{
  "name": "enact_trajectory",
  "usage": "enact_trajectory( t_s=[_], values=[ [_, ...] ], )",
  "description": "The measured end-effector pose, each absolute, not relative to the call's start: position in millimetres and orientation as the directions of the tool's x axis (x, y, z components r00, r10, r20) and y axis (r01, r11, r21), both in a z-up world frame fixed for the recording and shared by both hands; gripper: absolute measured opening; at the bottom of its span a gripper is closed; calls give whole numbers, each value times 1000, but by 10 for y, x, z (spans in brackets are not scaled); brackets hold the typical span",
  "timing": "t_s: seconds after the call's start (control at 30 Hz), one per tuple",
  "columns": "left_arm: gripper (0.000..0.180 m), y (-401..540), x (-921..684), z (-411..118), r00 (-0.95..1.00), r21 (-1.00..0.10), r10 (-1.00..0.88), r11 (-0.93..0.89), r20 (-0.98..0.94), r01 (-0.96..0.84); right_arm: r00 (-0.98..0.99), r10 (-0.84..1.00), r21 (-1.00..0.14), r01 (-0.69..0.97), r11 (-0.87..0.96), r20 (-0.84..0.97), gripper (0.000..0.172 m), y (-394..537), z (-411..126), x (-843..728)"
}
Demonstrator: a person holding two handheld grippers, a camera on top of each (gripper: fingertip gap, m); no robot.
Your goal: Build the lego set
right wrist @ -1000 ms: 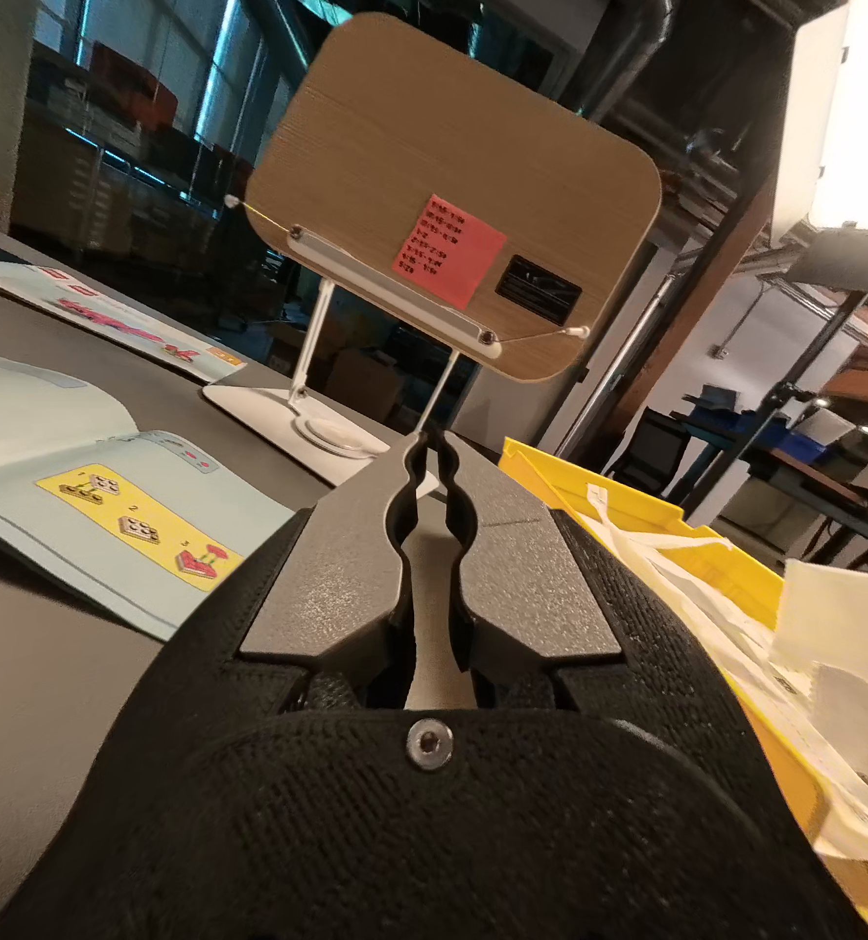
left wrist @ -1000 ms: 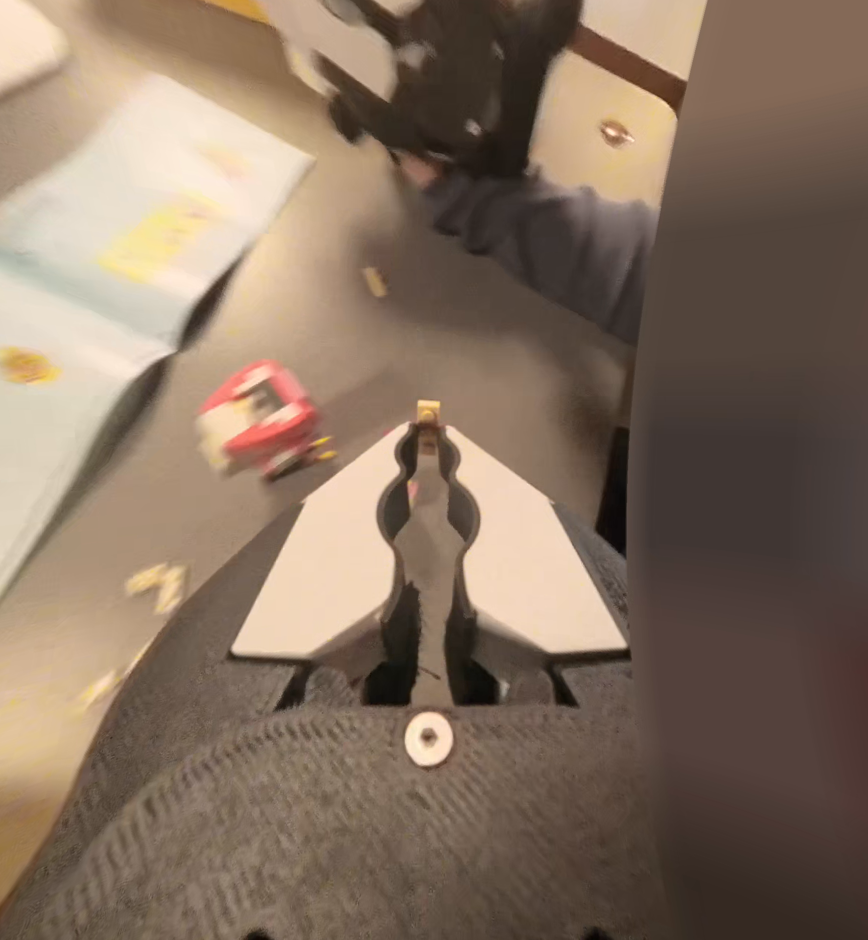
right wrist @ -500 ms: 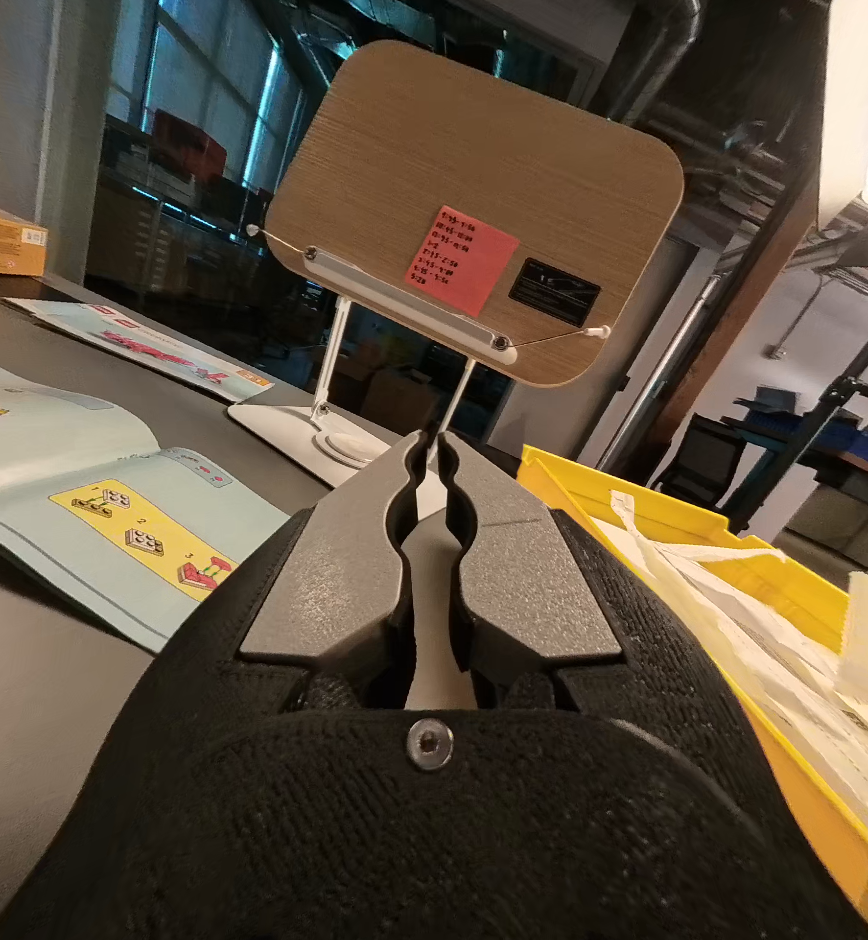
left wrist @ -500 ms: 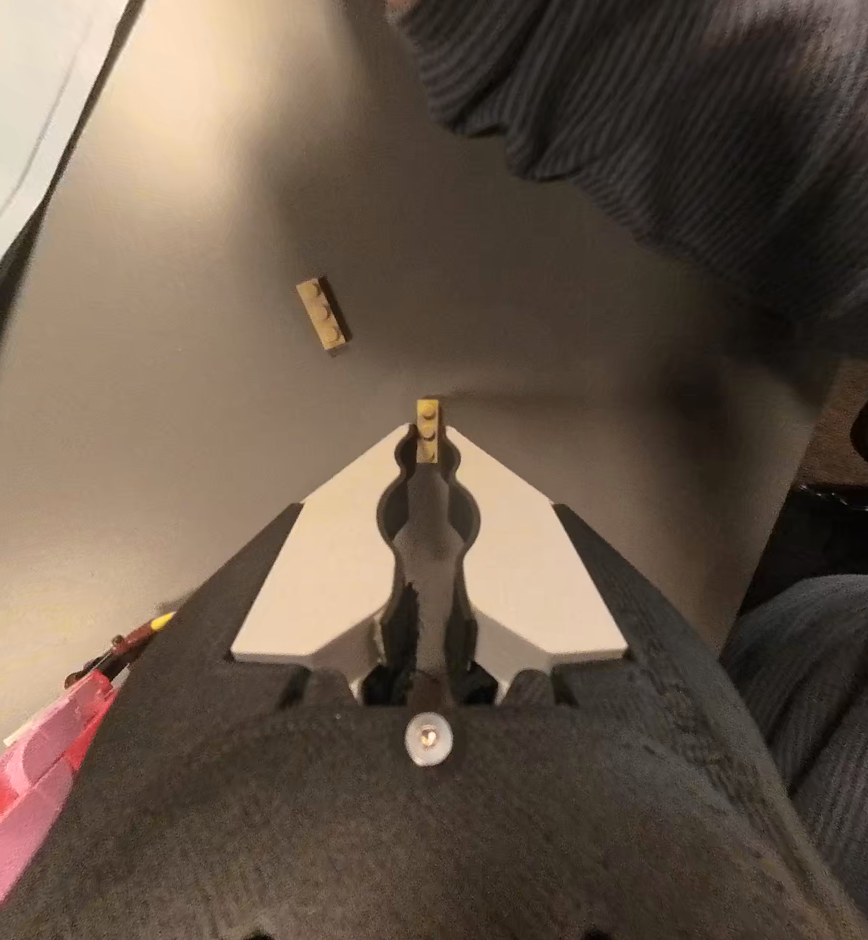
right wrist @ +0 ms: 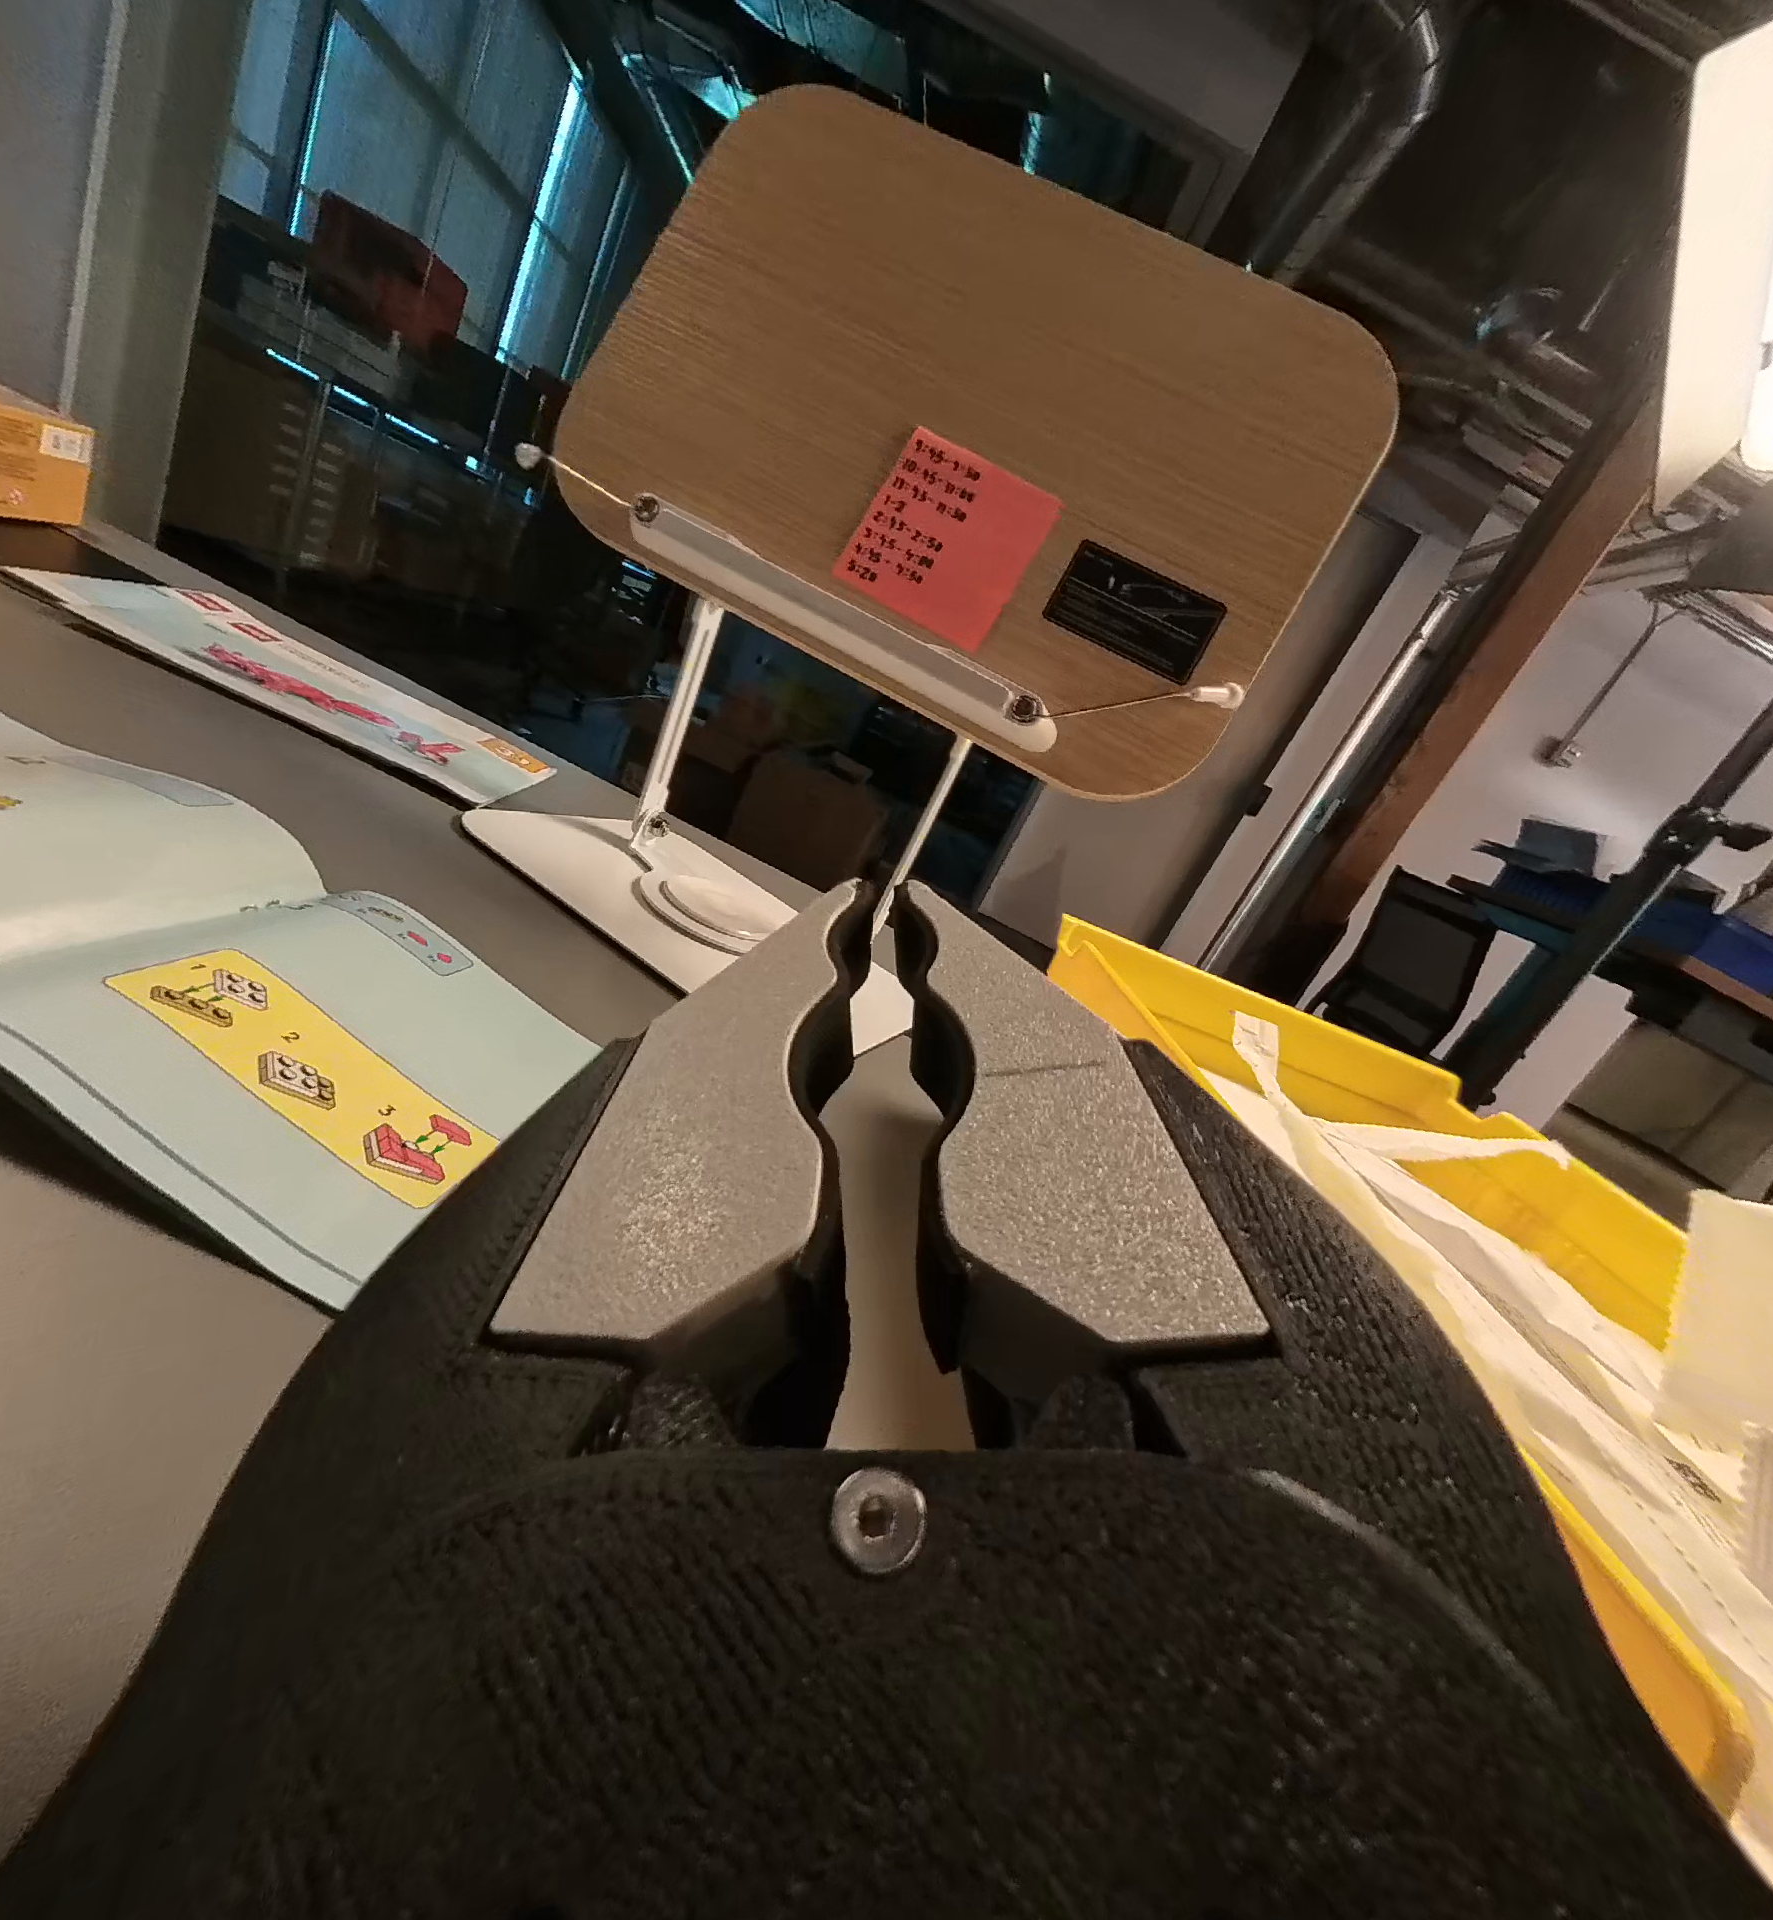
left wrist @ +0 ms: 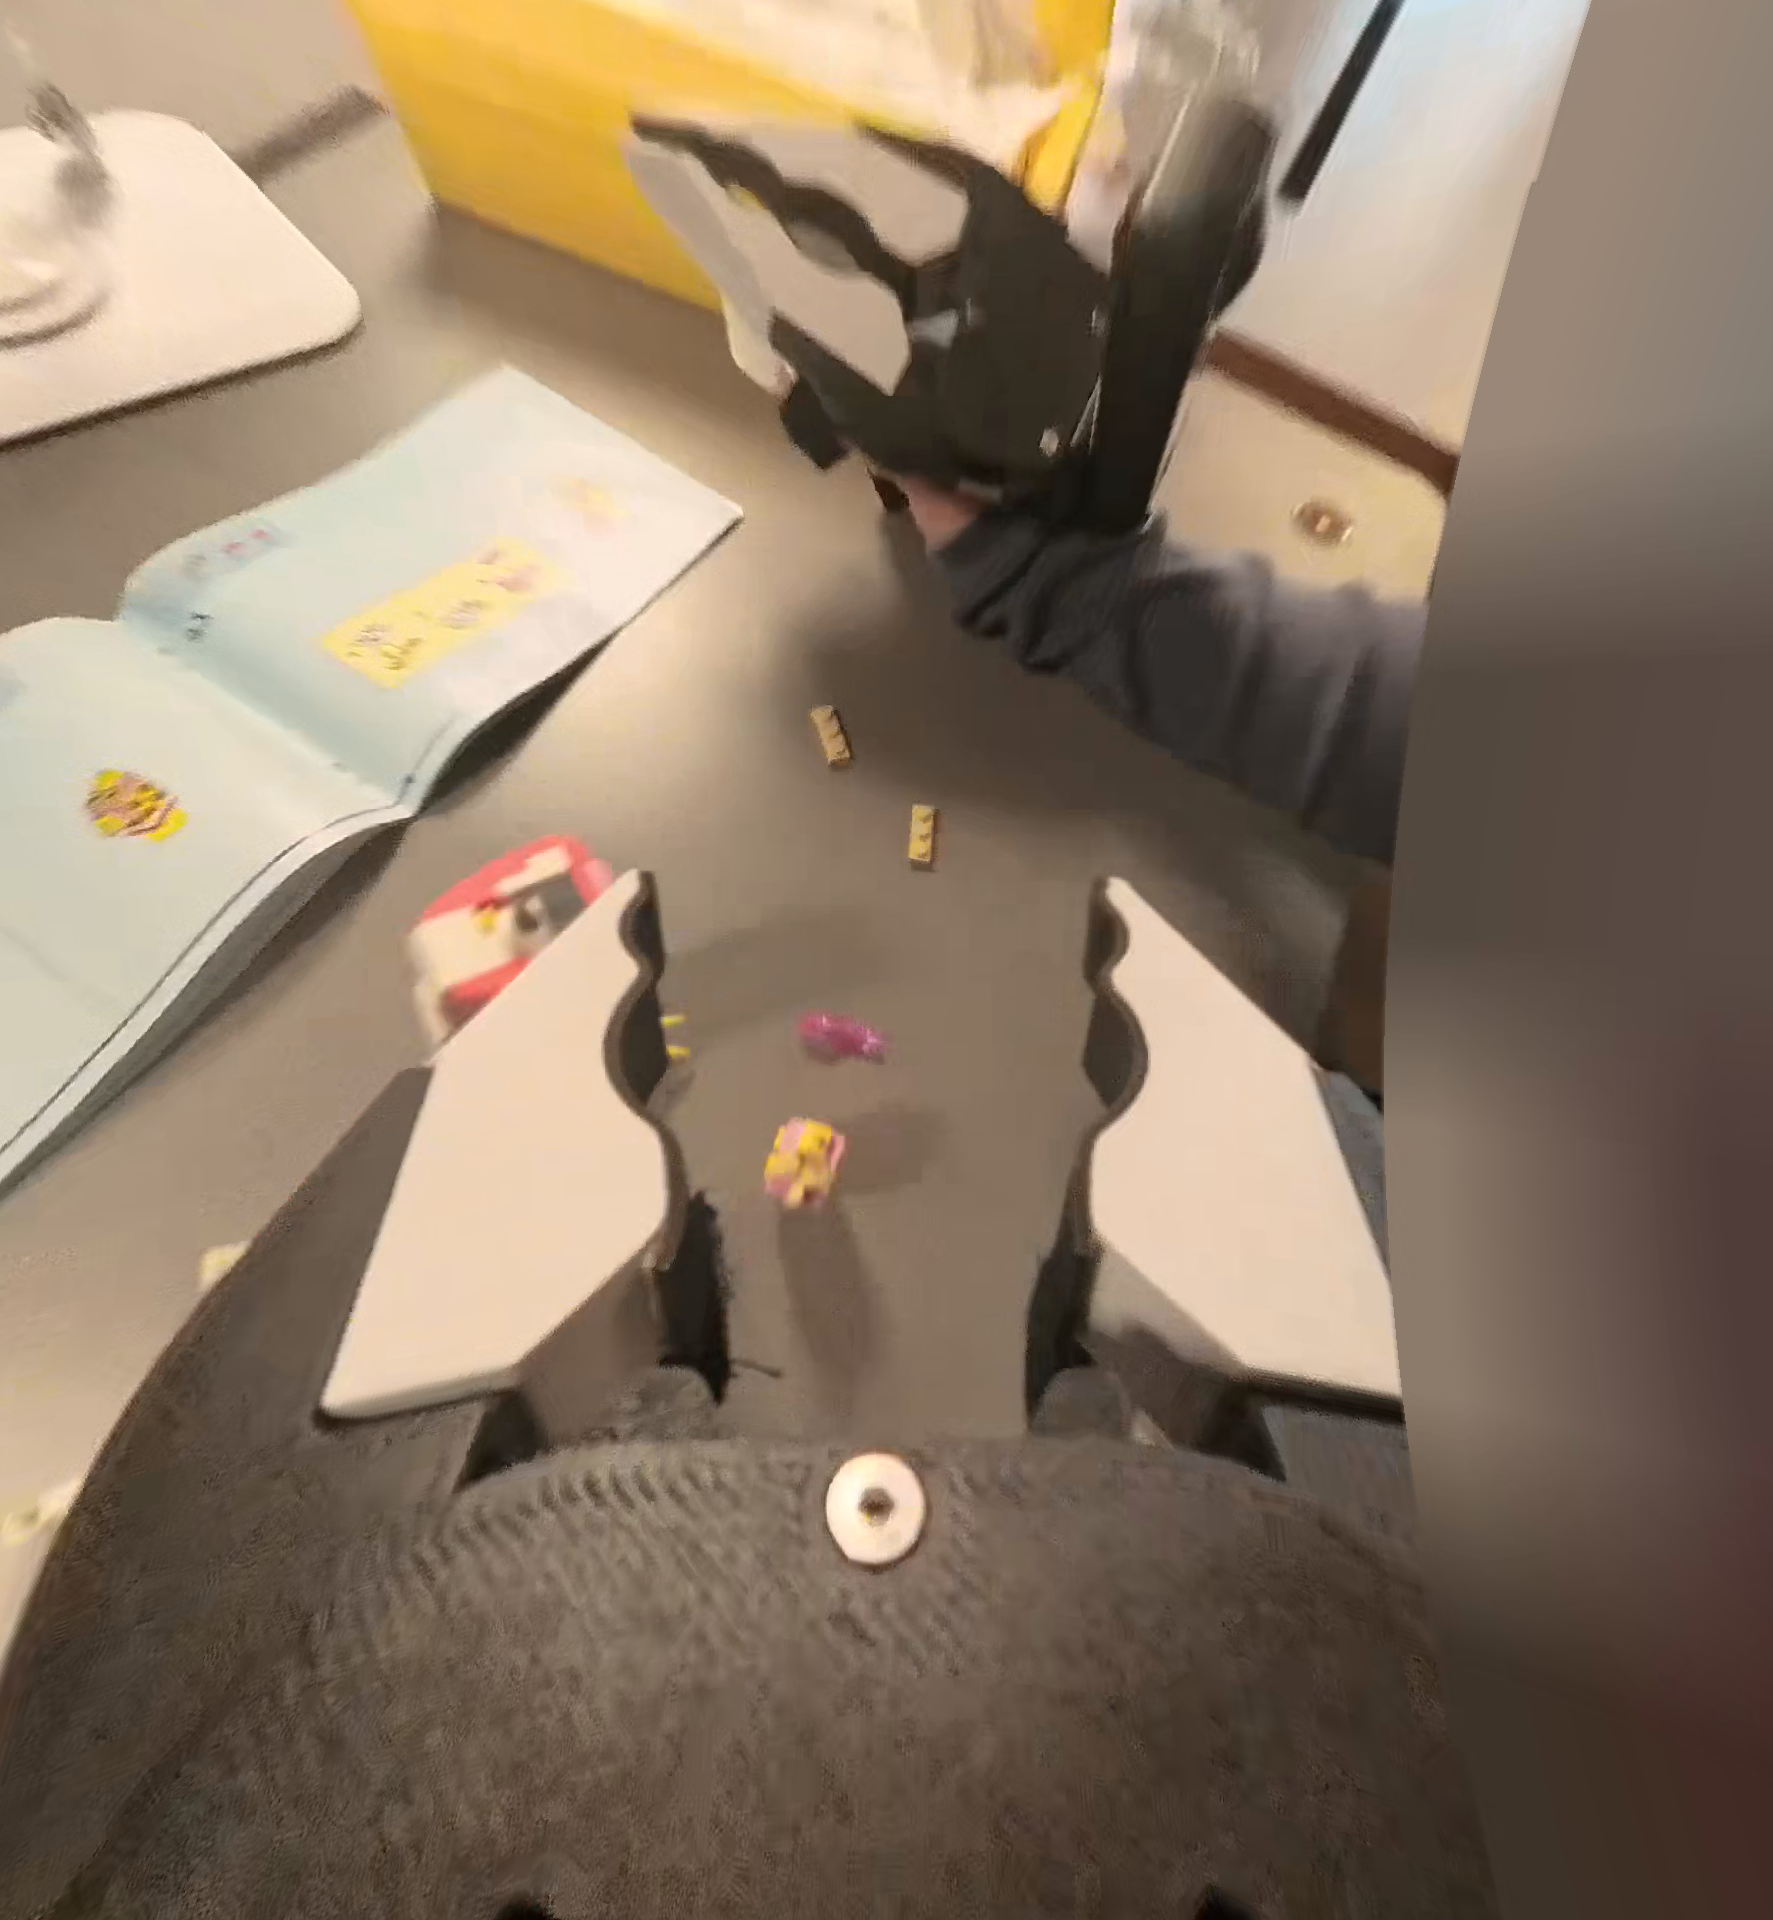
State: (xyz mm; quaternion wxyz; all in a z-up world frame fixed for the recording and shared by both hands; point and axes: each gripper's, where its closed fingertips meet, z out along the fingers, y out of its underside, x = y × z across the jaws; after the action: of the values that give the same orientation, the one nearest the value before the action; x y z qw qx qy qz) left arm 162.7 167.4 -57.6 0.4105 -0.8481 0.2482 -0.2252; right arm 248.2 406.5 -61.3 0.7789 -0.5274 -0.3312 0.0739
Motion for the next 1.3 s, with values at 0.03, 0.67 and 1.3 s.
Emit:
enact_trajectory(
  t_s=[0.03,0.67,1.3],
  values=[
    [82,1597,1500,-461,783,-827,-592,-527,191,-197,765,460,-865,245,438,450,1,4058,-618,2473],
    [29,675,-1881,-559,991,-705,75,-697,112,133,783,302,-818,414,398,544,1,4175,-694,2583],
    [9,959,-1793,-1449,931,-300,-334,-912,150,-279,895,124,-877,379,295,429,0,4251,-621,3011]
  ],
)
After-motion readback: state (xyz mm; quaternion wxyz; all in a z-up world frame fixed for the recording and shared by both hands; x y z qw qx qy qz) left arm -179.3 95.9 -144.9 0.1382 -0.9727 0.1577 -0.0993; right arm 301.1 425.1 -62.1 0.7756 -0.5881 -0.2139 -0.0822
